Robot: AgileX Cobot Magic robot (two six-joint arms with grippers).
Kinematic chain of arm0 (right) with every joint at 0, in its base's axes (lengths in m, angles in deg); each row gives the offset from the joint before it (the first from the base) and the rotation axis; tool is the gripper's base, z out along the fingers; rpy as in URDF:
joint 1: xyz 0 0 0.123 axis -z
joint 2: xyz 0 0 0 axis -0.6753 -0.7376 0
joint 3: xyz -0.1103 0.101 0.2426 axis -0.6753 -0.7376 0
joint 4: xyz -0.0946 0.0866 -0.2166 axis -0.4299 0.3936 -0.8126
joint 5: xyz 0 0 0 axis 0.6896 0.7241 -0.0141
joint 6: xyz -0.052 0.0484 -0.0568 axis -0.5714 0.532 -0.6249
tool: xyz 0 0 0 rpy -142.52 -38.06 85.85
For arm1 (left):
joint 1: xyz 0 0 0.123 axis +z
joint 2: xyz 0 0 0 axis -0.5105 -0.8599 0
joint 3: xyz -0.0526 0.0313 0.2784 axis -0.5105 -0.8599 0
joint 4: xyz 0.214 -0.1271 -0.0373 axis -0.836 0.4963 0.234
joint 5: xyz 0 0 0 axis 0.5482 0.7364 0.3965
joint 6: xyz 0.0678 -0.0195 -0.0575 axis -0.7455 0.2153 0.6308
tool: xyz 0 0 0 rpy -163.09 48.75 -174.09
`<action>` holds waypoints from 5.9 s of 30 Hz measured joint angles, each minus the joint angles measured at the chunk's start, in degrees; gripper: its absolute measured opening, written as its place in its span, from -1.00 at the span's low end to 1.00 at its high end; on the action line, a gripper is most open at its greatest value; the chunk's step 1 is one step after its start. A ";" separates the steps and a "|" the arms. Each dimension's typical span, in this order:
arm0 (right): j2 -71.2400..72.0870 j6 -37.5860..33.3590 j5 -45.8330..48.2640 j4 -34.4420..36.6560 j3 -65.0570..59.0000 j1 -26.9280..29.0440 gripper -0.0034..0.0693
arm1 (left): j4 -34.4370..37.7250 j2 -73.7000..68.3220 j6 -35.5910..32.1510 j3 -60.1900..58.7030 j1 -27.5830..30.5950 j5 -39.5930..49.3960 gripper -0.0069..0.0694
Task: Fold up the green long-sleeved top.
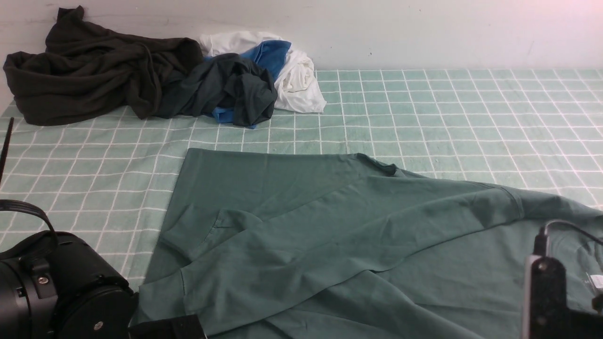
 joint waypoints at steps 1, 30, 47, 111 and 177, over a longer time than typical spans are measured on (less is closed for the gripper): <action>-1.02 -0.93 -4.35 -0.89 -2.64 0.00 0.62 | 0.05 0.00 0.00 0.00 0.00 -0.20 -0.80; -10.24 -2.10 -15.54 -9.01 -5.89 -0.20 -0.88 | 1.03 0.00 0.00 0.00 0.00 -2.53 -0.80; -12.46 -10.74 -1.26 -6.23 29.09 12.16 -0.89 | -10.72 -5.12 -1.24 30.04 14.29 3.13 -0.77; -55.01 32.80 -7.46 5.32 45.40 46.90 0.42 | 11.95 -57.21 -0.47 80.77 25.31 2.84 -0.83; -35.79 21.36 8.72 15.64 72.31 -2.92 -0.54 | -7.32 47.58 22.04 1.91 28.18 -10.13 -0.83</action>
